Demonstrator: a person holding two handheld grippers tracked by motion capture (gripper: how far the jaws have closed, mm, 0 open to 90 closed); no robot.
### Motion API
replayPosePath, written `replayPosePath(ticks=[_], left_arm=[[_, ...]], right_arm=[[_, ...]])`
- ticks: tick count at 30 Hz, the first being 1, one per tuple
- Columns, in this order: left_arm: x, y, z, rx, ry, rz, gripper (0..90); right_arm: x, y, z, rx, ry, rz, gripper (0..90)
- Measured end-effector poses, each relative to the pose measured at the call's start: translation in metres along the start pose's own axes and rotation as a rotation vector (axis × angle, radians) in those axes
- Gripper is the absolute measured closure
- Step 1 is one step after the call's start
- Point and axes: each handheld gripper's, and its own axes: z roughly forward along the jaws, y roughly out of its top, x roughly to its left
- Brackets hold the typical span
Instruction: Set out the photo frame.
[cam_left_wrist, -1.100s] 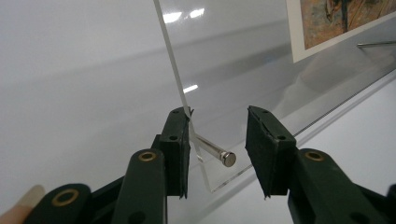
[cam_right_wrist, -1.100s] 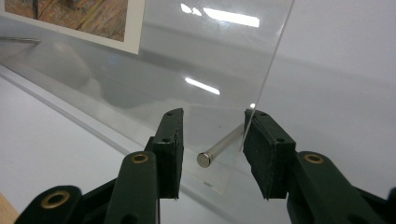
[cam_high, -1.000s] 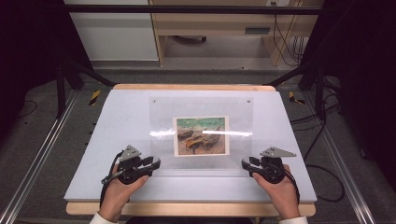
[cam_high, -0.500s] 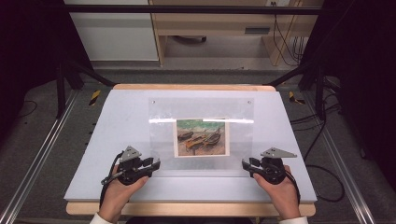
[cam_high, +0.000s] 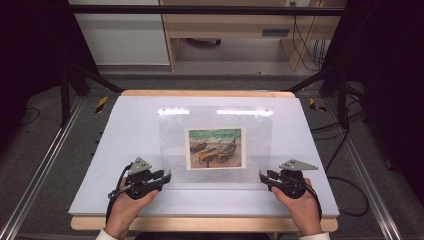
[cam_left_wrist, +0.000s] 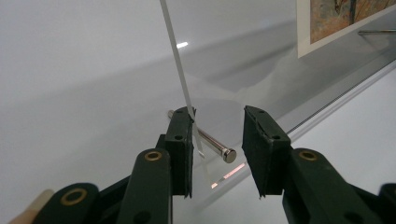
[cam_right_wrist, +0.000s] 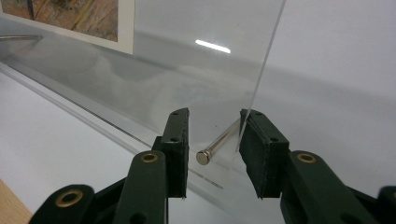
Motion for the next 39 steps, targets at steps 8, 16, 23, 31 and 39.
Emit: replayPosePath(ticks=[8,16,23,31,39], left_arm=[[-0.0008,-0.0017,-0.0002,0.002,0.003,0.011,63.4],[-0.0015,-0.0034,-0.0008,0.011,0.003,0.019,64.0],[-0.0018,-0.0045,-0.0010,0.014,0.001,0.023,64.2],[-0.0026,-0.0062,-0.0013,0.032,0.000,0.038,64.8],[-0.0032,-0.0070,-0.0012,0.042,-0.005,0.038,64.9]], right_arm=[[0.0003,-0.0016,0.0000,-0.003,-0.002,-0.006,63.6],[0.0011,-0.0038,-0.0003,-0.004,-0.005,-0.018,63.5],[0.0024,-0.0051,-0.0006,0.002,-0.008,-0.016,63.2],[0.0045,-0.0075,-0.0007,0.010,-0.010,-0.016,62.6],[0.0054,-0.0094,-0.0003,0.014,-0.008,-0.016,61.8]])
